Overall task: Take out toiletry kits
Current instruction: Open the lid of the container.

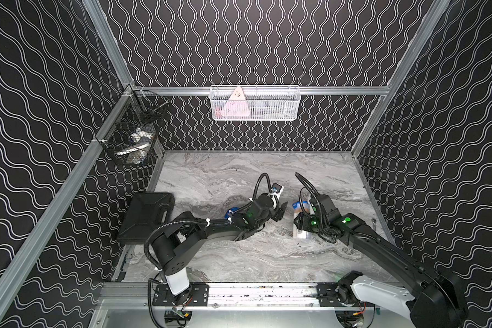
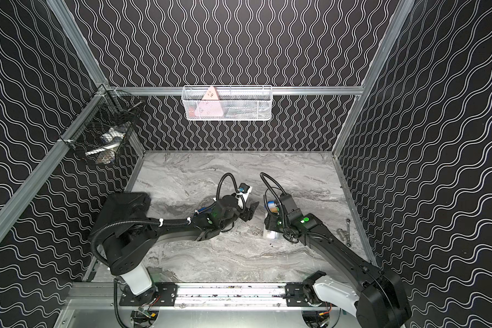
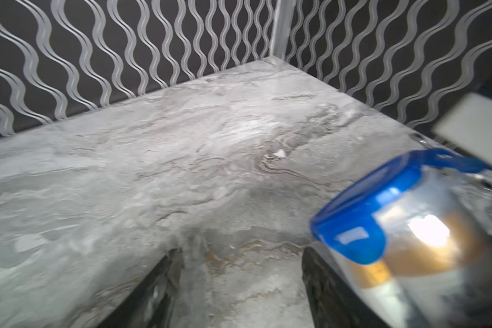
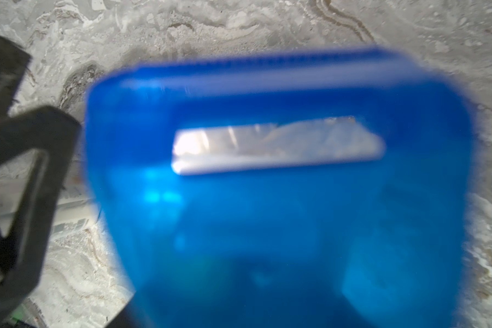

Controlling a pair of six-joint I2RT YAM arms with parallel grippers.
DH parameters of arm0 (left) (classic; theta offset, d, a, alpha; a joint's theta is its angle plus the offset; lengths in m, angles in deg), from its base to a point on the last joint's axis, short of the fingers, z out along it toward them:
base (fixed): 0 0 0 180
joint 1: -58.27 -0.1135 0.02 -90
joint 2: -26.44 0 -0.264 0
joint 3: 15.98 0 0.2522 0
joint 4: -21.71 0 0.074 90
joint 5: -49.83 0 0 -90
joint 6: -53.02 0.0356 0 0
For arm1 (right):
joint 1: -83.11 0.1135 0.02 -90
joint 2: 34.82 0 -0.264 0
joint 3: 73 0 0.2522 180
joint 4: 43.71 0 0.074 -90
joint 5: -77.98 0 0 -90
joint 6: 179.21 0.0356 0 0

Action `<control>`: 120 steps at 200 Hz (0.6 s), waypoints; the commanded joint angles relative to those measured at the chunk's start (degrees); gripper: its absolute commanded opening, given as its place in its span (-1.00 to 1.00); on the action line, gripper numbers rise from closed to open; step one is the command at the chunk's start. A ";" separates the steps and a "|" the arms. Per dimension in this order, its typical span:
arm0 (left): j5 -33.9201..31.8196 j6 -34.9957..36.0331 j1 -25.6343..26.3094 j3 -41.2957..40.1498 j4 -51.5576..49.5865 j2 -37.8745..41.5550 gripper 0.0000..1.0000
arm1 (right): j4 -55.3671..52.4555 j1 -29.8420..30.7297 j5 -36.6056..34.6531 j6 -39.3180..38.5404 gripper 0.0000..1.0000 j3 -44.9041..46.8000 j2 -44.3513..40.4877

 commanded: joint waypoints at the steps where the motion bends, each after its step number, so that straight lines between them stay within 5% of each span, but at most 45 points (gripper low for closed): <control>1: 8.56 -0.38 -0.01 -0.19 3.12 -0.47 0.40 | 3.45 0.04 1.54 -0.68 -0.18 -0.43 -0.58; 42: 14.84 0.97 -0.05 -3.82 7.53 1.03 0.42 | 3.54 0.04 1.03 -0.68 -0.18 -0.61 -0.08; 120: 10.90 -0.02 0.03 0.13 7.50 -2.45 0.45 | 3.14 0.04 3.37 -1.47 -0.18 -1.21 -0.43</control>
